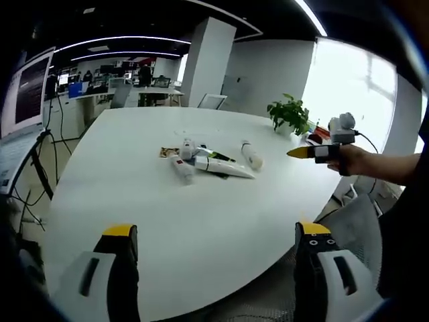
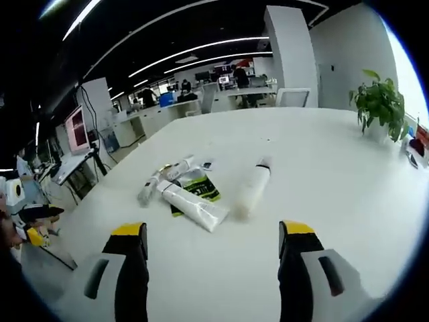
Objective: Arrange the skincare products in the storage area until every visible bottle or jar stands upright without overlapping.
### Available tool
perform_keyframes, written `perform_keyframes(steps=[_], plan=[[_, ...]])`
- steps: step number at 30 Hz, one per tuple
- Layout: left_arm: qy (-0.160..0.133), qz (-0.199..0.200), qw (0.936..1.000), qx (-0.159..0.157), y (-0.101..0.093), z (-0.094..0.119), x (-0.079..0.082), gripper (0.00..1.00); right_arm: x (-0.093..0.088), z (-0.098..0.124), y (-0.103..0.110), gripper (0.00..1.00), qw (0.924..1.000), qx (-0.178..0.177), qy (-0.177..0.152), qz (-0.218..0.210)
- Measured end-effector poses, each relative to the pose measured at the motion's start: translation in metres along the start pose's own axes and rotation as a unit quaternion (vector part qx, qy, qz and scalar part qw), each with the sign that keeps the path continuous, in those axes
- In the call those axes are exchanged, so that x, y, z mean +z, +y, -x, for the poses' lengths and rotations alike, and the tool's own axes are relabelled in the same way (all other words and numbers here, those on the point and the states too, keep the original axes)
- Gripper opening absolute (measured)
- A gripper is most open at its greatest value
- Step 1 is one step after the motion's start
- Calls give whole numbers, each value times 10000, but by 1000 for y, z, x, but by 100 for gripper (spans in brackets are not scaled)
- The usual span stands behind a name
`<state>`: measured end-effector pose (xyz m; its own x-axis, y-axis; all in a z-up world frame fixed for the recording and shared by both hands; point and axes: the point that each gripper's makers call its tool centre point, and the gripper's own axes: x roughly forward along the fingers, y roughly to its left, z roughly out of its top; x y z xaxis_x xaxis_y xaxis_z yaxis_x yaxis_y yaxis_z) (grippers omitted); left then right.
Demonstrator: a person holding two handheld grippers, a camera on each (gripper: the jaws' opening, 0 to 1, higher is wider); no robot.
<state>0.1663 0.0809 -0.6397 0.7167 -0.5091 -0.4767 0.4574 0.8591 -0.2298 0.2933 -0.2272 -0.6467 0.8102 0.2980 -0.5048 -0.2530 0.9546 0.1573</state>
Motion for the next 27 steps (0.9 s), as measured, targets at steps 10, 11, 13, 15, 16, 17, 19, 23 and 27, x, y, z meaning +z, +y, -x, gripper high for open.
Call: perform_keyframes(steps=[10, 11, 13, 15, 16, 17, 19, 23, 27], plan=[[22, 51, 10000, -44, 1, 0, -2, 91, 5, -32, -8, 74, 9988, -109, 429, 225], [27, 51, 10000, -49, 1, 0, -2, 91, 6, -35, -9, 74, 9987, -108, 448, 231], [42, 54, 10000, -59, 1, -1, -2, 91, 7, -40, -9, 74, 9984, -123, 502, 242], [59, 59, 9999, -66, 0, -1, -2, 91, 9, -47, -11, 73, 9981, -138, 546, 235], [68, 66, 9999, -72, 0, -1, -2, 91, 10, -51, -13, 73, 9979, -157, 596, 220], [74, 71, 9999, -77, 0, -1, -2, 91, 11, -55, -16, 72, 9976, -176, 632, 227], [92, 81, 9999, -87, -1, -1, -3, 91, 11, -61, -21, 71, 9967, -256, 739, 239], [143, 93, 9998, -123, -1, -1, -5, 90, 15, -70, -25, 68, 9958, -364, 820, 167], [214, 83, 9996, -152, -2, -3, -7, 90, 15, -83, -27, 67, 9947, -328, 965, 111]])
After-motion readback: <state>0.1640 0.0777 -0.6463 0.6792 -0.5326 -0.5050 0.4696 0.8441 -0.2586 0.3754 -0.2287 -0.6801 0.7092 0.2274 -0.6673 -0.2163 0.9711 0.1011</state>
